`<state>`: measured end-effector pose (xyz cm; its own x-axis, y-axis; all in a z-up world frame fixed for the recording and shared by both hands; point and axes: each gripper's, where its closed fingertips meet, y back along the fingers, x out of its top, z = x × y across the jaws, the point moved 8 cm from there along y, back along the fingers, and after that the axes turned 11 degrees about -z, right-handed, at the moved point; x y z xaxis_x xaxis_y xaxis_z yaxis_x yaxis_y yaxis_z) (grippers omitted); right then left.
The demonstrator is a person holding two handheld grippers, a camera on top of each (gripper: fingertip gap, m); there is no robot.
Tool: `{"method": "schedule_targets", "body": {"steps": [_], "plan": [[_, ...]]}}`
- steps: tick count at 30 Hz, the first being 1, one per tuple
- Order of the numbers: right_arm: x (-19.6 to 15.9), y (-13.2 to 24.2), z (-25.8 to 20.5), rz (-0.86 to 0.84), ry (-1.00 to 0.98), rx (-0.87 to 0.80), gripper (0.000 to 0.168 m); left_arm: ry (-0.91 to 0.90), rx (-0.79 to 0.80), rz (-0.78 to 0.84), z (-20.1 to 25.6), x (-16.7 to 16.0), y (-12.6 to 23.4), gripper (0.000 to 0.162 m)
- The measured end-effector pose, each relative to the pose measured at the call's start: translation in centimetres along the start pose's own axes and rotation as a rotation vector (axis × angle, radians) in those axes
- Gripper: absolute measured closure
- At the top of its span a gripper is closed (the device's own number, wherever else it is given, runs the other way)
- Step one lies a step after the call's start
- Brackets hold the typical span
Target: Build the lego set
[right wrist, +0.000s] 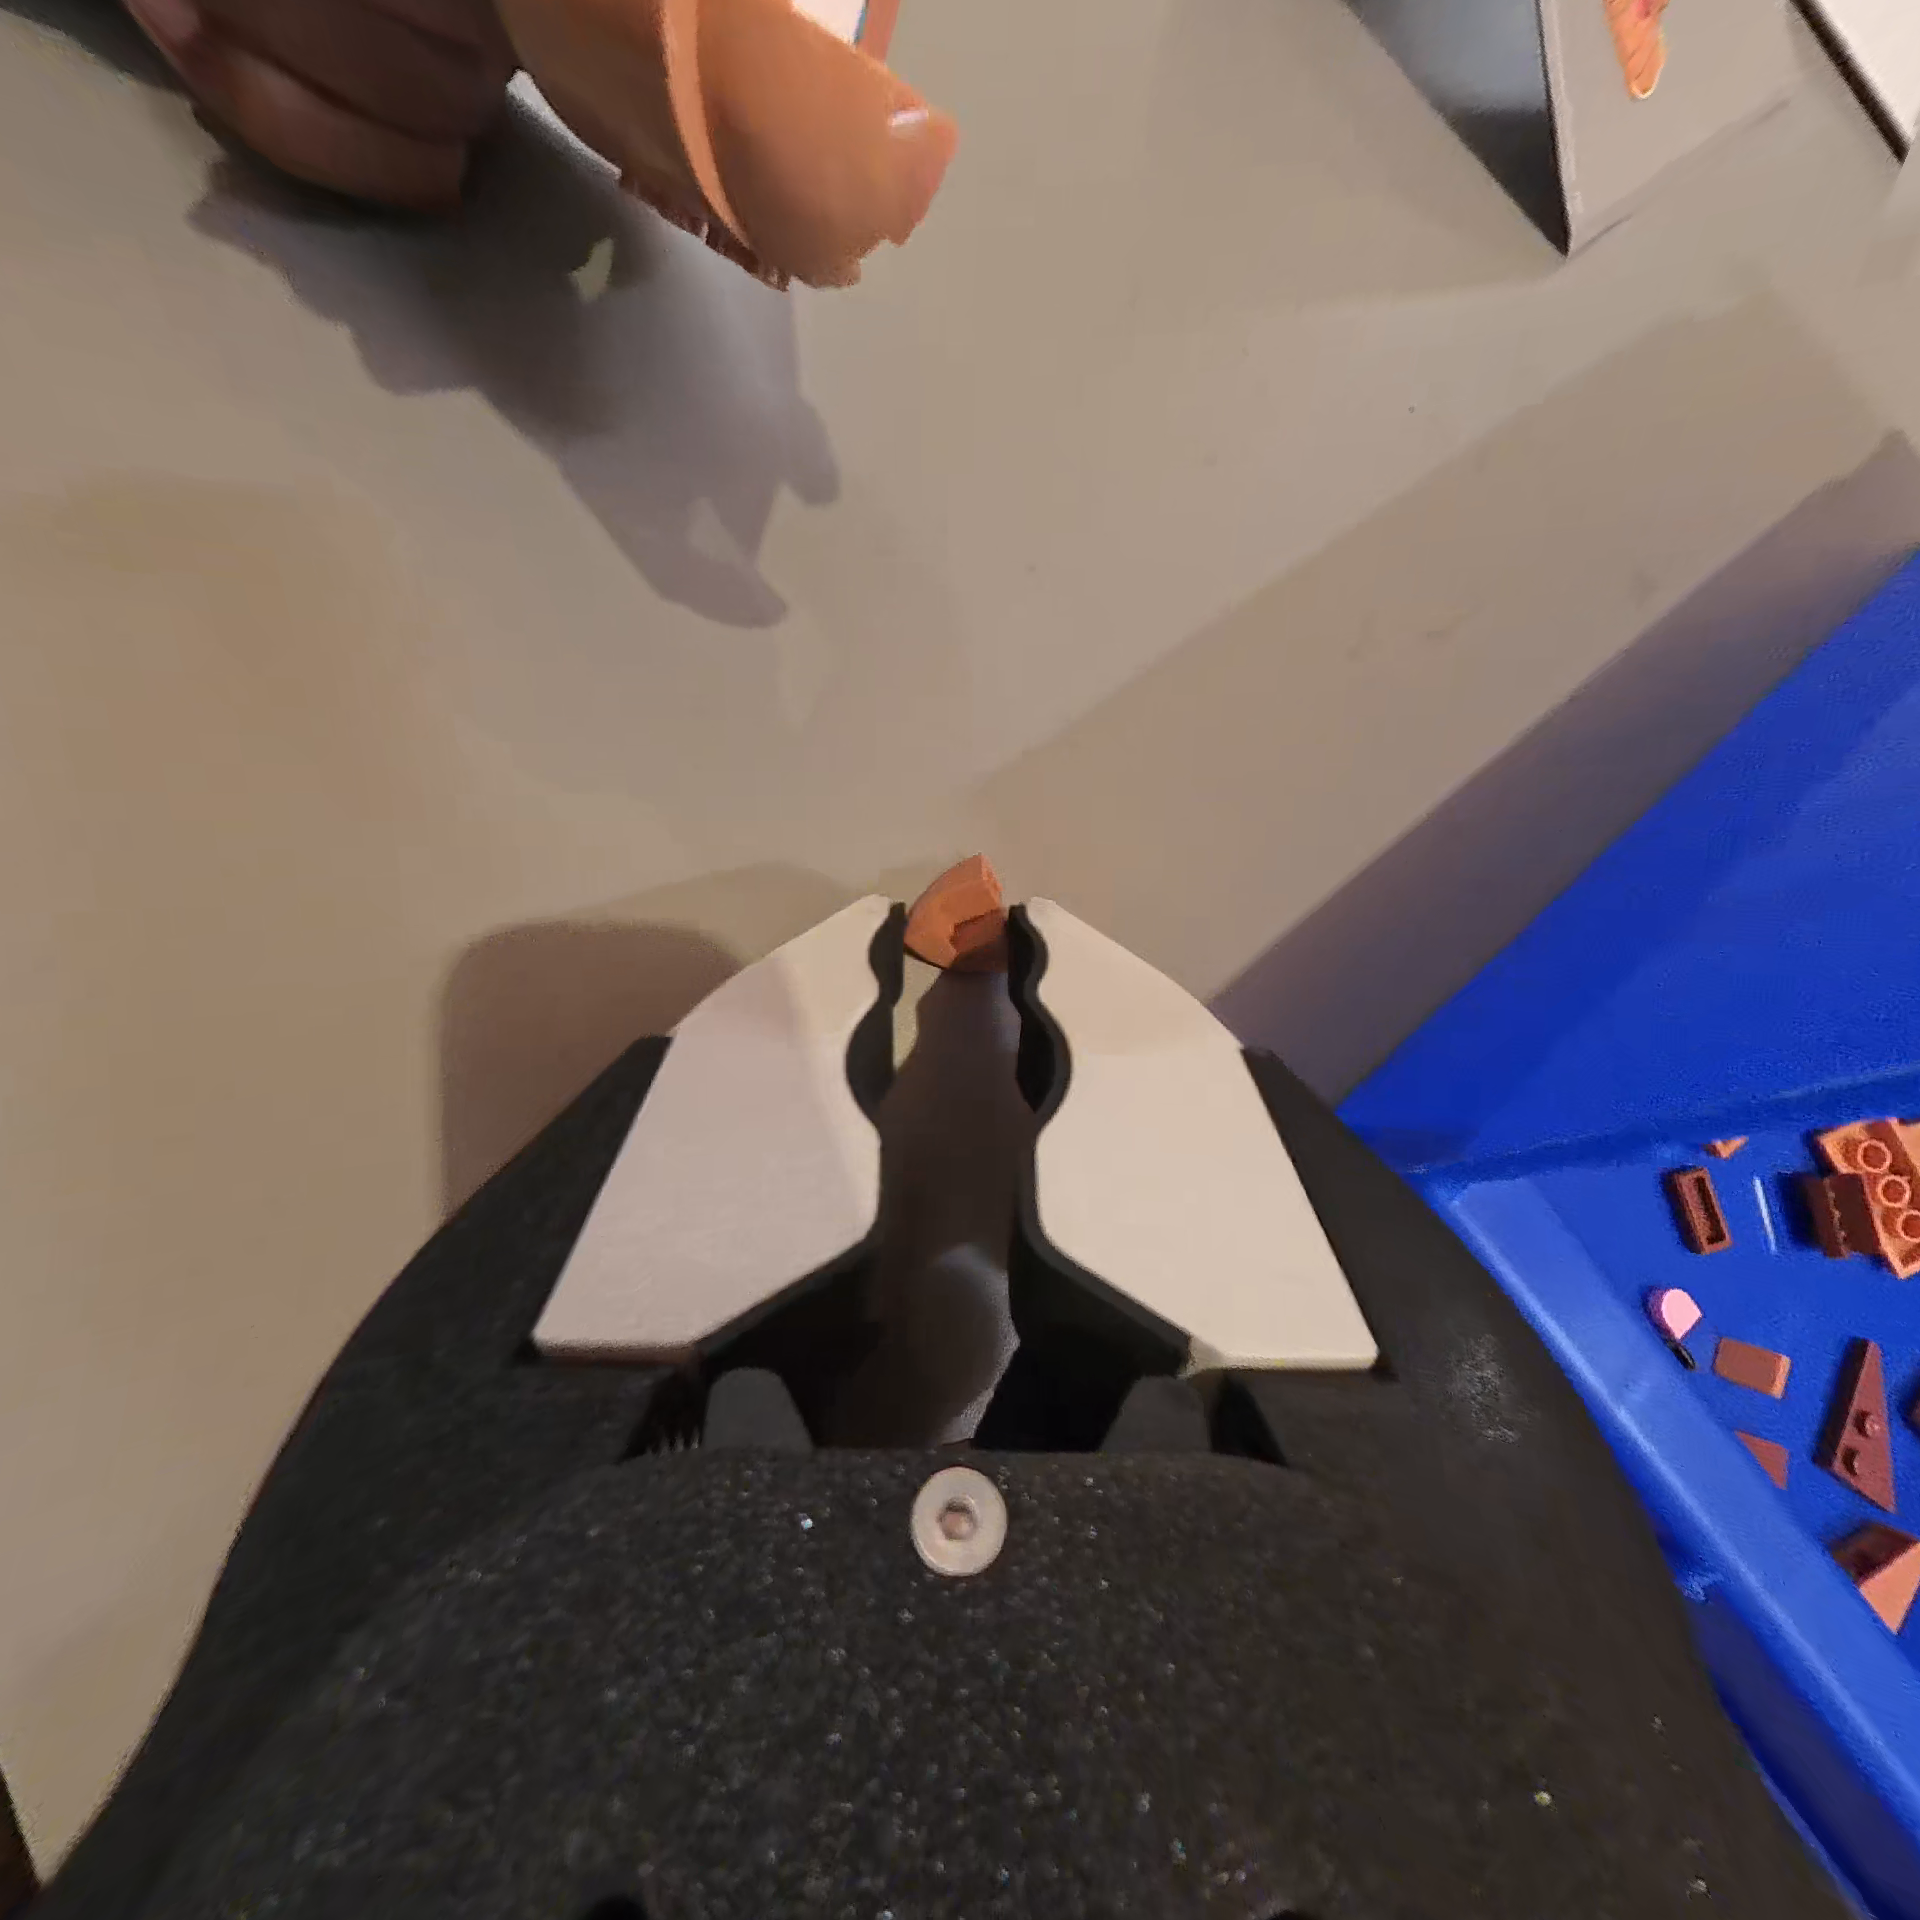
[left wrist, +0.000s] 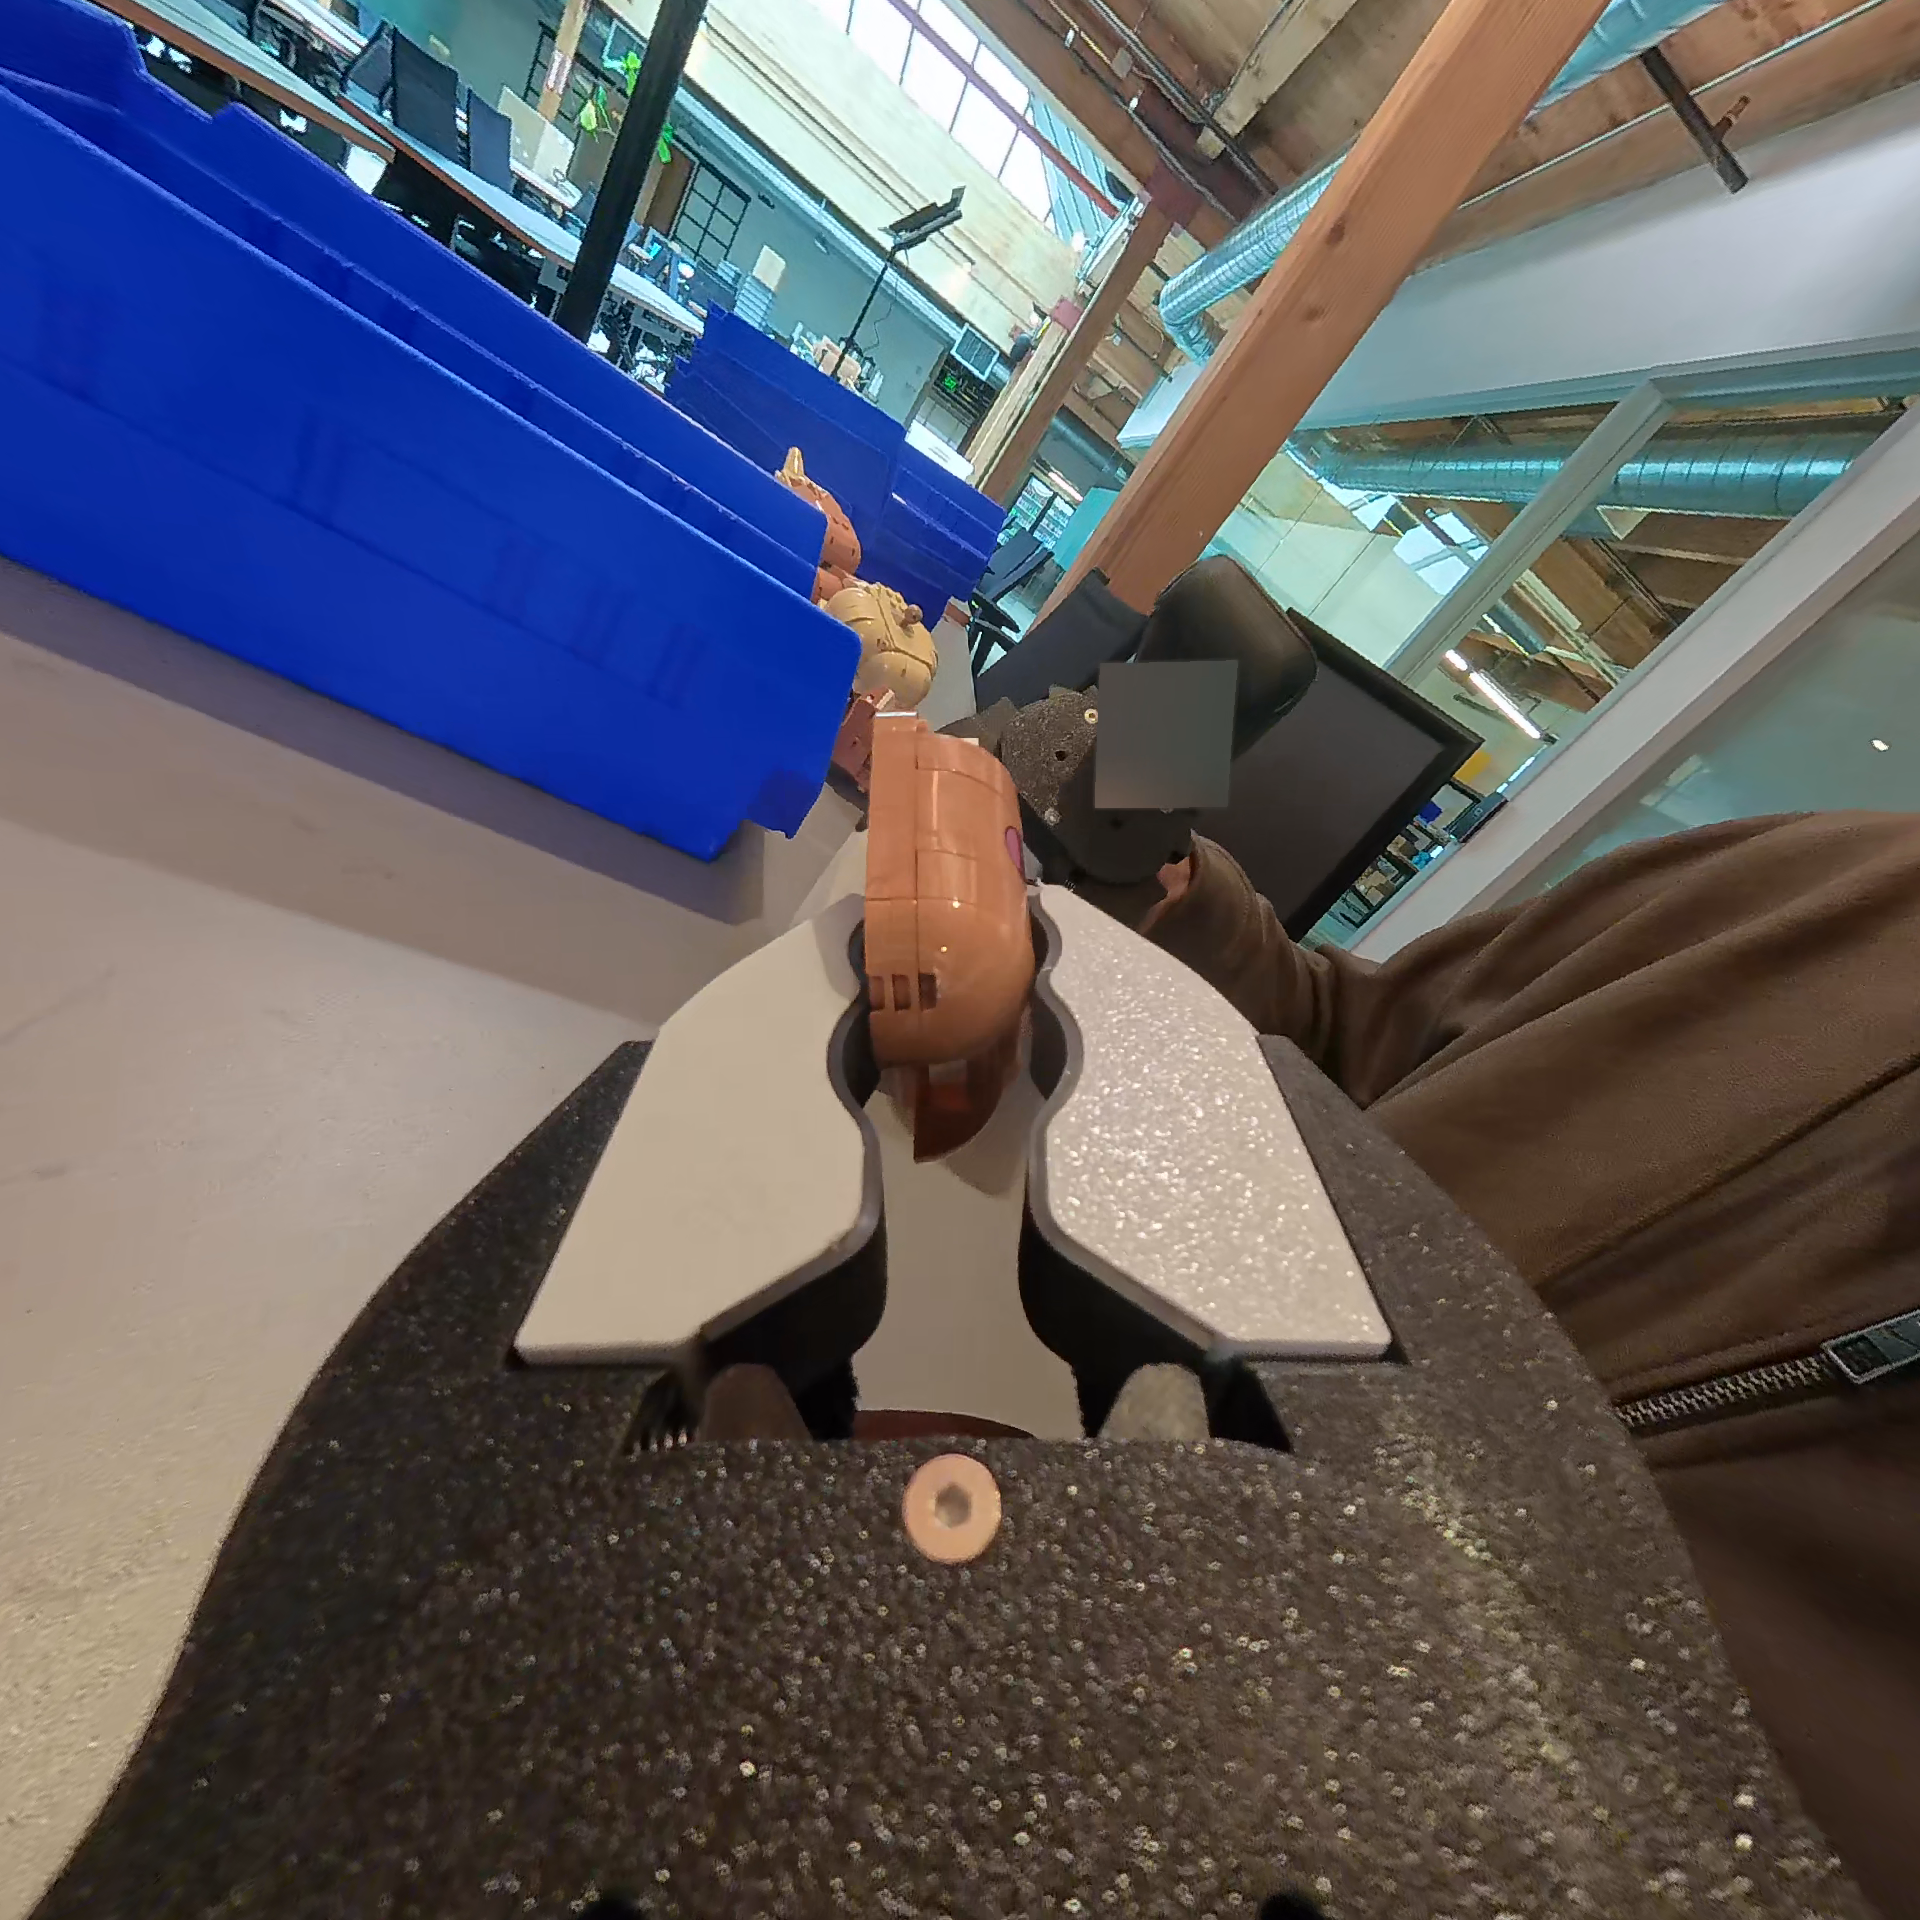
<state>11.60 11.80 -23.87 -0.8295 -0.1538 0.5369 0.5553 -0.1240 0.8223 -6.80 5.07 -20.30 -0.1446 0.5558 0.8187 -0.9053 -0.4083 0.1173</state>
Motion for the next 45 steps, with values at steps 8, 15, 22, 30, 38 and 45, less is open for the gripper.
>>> {"method": "schedule_targets", "body": {"steps": [8,15,22,30,38,45], "plan": [[1.1,1.5,0.3,0.158,-0.095,0.124,0.15,0.015,0.001,0.019,-0.1,0.1,0.1,0.137],[6.1,6.6,0.8,0.556,-0.245,0.543,0.15,0.0,0.001,0.015,0.1,0.0,-0.1,0.137],[8.4,4.8,1.5,0.563,-0.376,0.75,0.15,-0.027,-0.012,0.014,0.5,-0.2,-0.2,0.137],[7.7,5.2,2.1,0.622,-0.359,0.609,0.15,-0.039,-0.006,0.041,0.6,-0.1,0.0,0.137],[3.8,2.2,0.9,0.01,-0.117,0.144,0.15,-0.153,0.171,-0.074,0.2,-0.3,-0.1,0.137],[2.9,0.0,0.2,-0.313,0.047,0.064,0.15,-0.246,0.322,-0.279,0.0,-1.2,-0.8,0.137]]}}
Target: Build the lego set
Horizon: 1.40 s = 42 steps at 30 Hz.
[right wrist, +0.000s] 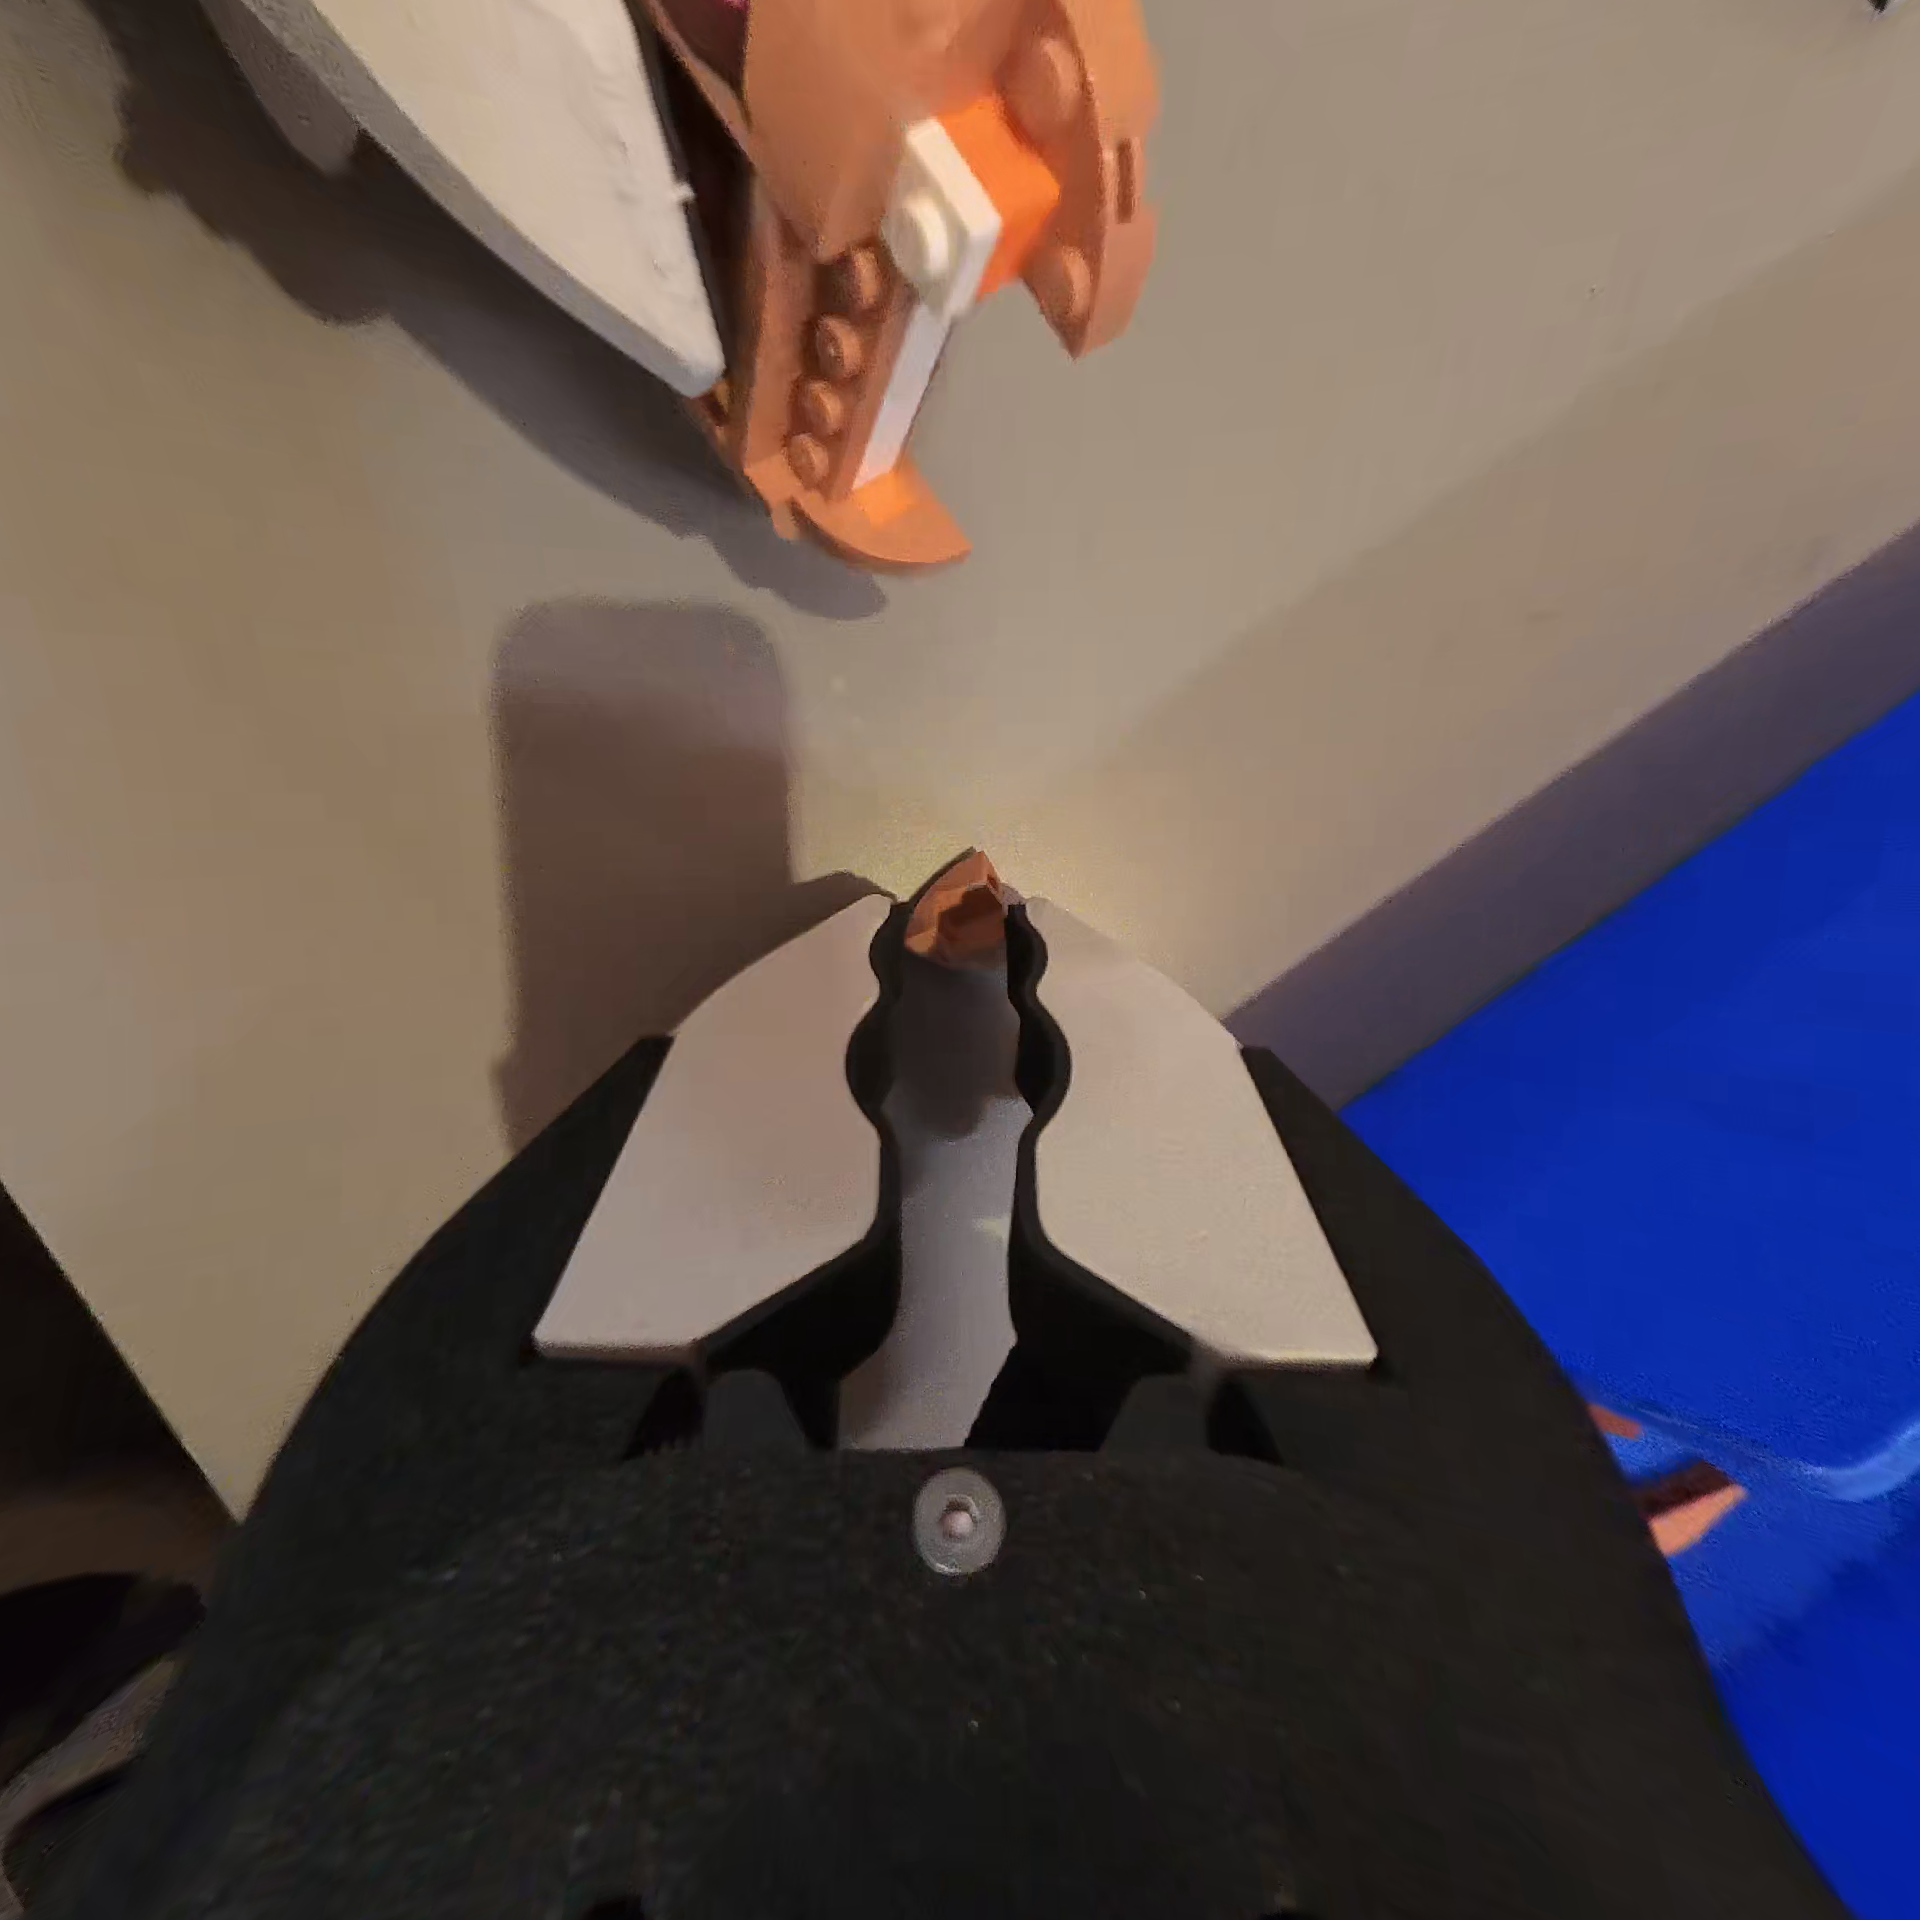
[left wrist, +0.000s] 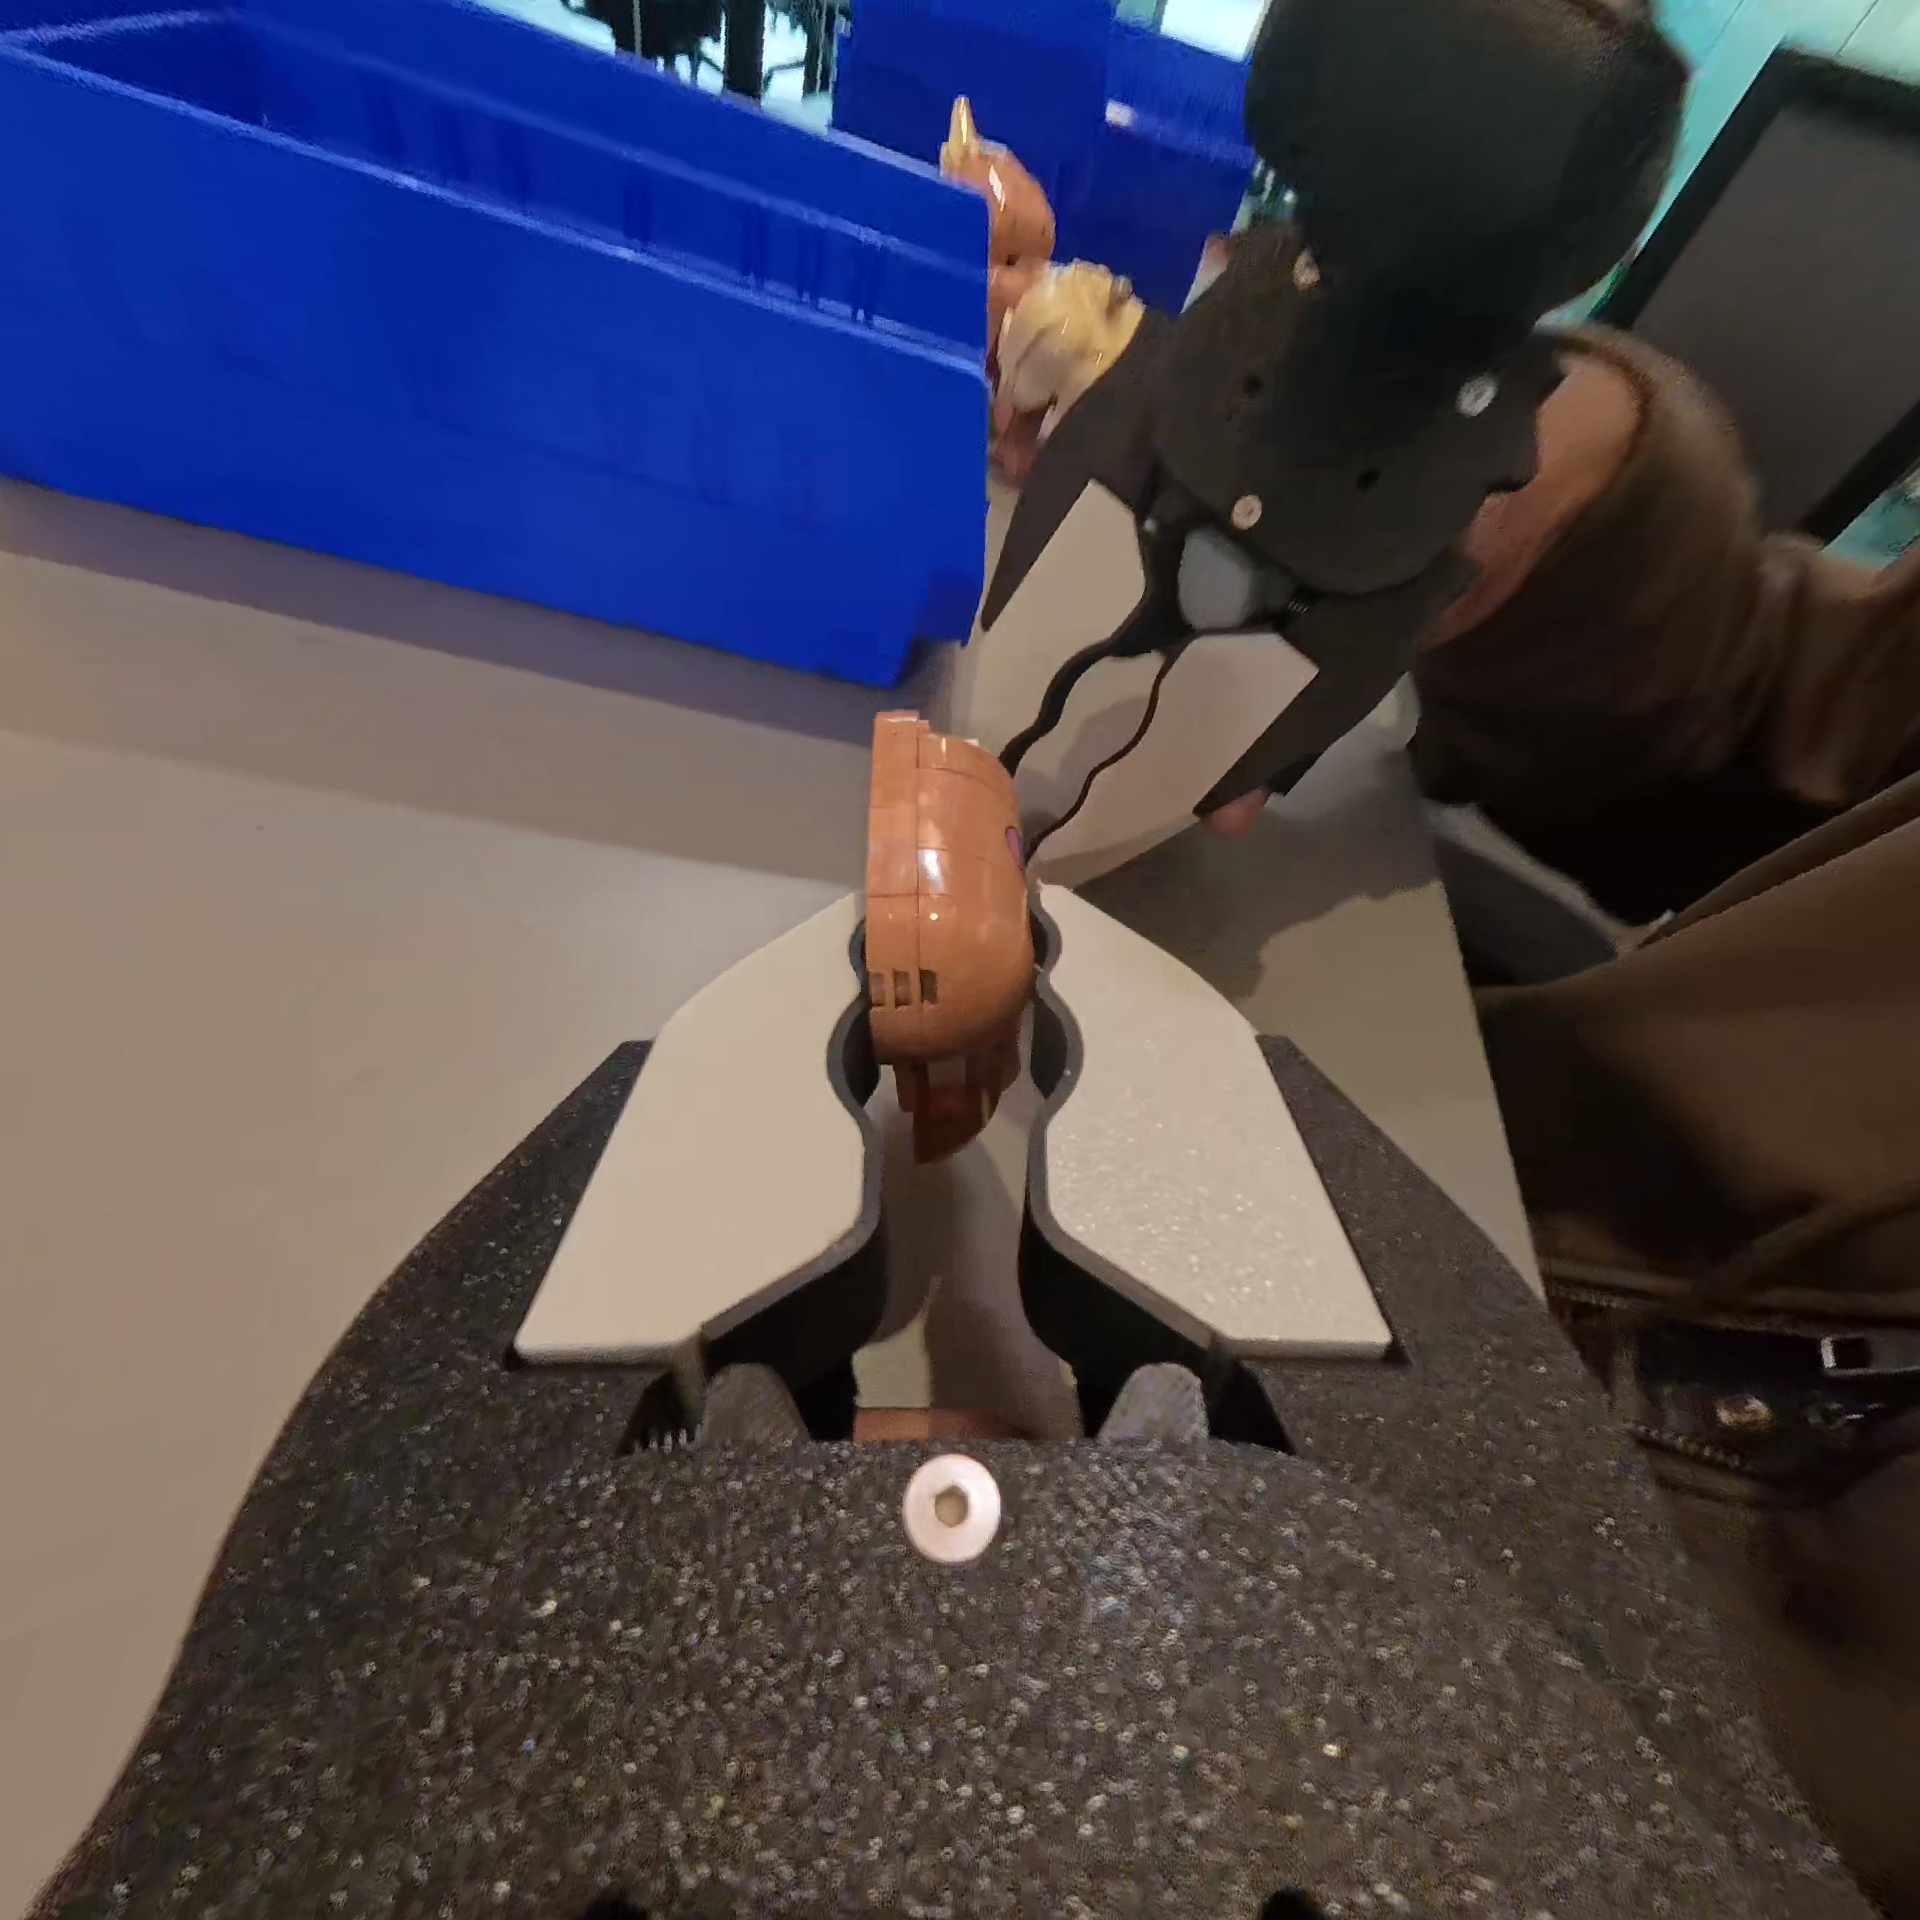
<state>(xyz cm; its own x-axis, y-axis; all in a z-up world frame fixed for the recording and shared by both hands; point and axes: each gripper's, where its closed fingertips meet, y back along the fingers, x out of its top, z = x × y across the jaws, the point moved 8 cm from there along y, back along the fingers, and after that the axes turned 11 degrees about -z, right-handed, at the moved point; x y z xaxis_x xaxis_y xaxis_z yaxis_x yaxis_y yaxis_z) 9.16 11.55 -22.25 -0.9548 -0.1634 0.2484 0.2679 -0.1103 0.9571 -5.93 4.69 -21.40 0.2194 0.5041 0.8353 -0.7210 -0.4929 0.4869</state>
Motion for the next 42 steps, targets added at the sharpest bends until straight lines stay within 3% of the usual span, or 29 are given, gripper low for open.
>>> {"method": "schedule_targets", "body": {"steps": [6,13,20,34,39,42], "plan": [[0.8,-0.1,0.3,-0.164,0.098,-0.092,0.15,-0.018,0.036,-0.052,0.0,-0.3,-0.2,0.137],[0.6,1.0,0.6,0.057,0.012,-0.007,0.121,-0.013,0.037,-0.076,-0.2,-0.5,-0.1,0.137],[-2.6,0.9,0.1,0.201,-0.121,0.08,0.131,-0.075,0.038,-0.165,0.4,-0.8,-0.8,0.137],[-2.2,-0.8,0.5,0.244,-0.049,0.031,0.141,-0.126,0.027,-0.214,0.9,-1.0,-1.2,0.137],[-1.8,0.5,0.0,0.326,-0.038,-0.026,0.143,-0.126,0.027,-0.214,0.8,-1.0,-1.2,0.137],[-2.1,0.2,-0.8,0.277,-0.014,-0.018,0.145,-0.122,0.025,-0.214,0.8,-1.0,-1.2,0.137]]}}
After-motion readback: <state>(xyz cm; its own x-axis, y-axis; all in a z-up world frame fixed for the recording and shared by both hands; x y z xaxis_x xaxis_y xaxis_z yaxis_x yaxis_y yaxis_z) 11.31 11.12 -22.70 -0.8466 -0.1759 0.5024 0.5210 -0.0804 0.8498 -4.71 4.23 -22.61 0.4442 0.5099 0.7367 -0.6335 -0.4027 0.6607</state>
